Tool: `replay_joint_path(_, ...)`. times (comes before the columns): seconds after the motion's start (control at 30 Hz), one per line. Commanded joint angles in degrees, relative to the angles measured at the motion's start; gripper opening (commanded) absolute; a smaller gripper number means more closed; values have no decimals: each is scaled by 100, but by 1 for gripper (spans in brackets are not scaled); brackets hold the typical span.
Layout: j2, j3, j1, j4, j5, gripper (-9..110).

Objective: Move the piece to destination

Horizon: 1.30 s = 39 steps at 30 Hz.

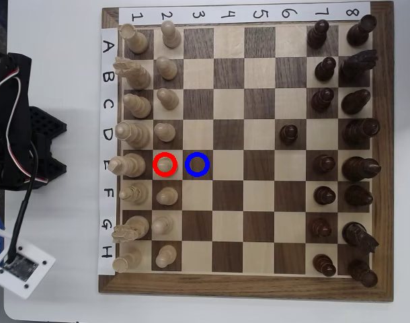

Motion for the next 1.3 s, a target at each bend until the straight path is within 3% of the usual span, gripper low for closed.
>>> replay_joint_path(0.0,-580,-2039,-308,123,598,0)
replay_joint_path(0.9,-2672,-5968,-1336,1134,2171,0)
replay_joint_path(1.27,-3542,-7392,-2188,1758,3621,0)
